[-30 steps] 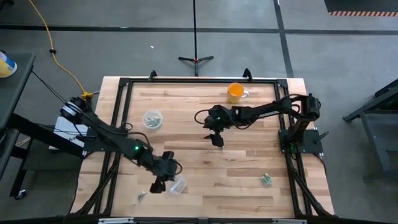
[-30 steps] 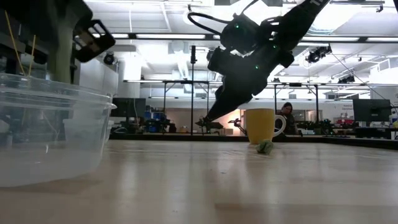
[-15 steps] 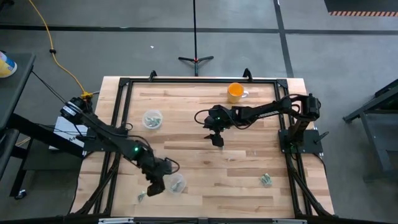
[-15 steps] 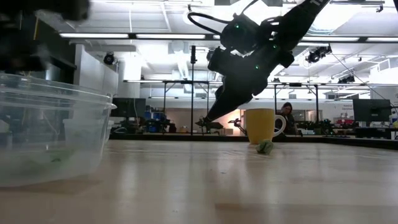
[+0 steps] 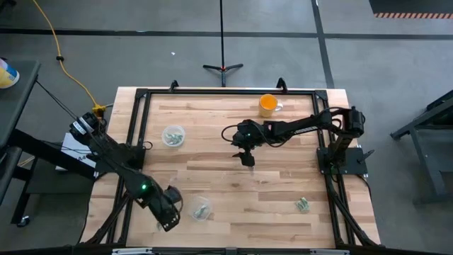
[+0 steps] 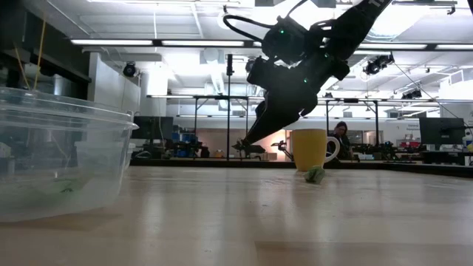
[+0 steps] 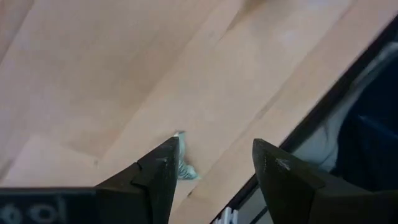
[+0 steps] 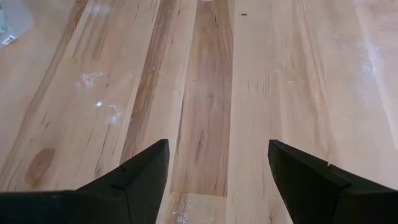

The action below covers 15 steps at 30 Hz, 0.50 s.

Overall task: Pick and place items into bin
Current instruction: Put the stevia packet into the bottom transparent bin

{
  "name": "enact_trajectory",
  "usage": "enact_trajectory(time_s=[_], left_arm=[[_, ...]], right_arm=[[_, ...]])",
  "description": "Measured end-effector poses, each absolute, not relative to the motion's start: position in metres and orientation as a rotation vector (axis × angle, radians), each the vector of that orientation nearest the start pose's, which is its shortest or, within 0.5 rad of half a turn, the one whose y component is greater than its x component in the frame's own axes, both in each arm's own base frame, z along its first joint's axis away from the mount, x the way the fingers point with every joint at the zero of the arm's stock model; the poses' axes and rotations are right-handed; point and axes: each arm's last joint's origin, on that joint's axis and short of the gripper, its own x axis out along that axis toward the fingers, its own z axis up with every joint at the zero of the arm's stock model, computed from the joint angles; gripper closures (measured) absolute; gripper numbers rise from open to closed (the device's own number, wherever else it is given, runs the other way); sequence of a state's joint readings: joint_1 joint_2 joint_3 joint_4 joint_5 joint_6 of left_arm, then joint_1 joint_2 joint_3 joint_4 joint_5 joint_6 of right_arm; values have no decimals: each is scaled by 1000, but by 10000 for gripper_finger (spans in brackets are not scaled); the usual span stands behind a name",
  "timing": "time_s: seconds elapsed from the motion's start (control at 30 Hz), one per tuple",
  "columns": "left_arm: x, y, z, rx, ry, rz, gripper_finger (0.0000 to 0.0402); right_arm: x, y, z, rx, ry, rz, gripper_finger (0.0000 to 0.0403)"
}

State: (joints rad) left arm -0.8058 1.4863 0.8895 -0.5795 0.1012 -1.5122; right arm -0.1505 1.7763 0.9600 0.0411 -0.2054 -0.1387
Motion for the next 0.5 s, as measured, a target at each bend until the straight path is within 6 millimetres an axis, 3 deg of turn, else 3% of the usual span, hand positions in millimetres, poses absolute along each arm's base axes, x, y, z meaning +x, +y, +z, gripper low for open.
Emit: enact_trajectory(time_s=[0.27, 0.5], left_arm=[[168, -220, 172, -877, 1479, 326, 175], [169, -225, 154, -834, 1436, 402, 175]], right_arm=[[349, -47, 156, 9, 780, 105, 139], [349, -47, 156, 9, 780, 105, 139]])
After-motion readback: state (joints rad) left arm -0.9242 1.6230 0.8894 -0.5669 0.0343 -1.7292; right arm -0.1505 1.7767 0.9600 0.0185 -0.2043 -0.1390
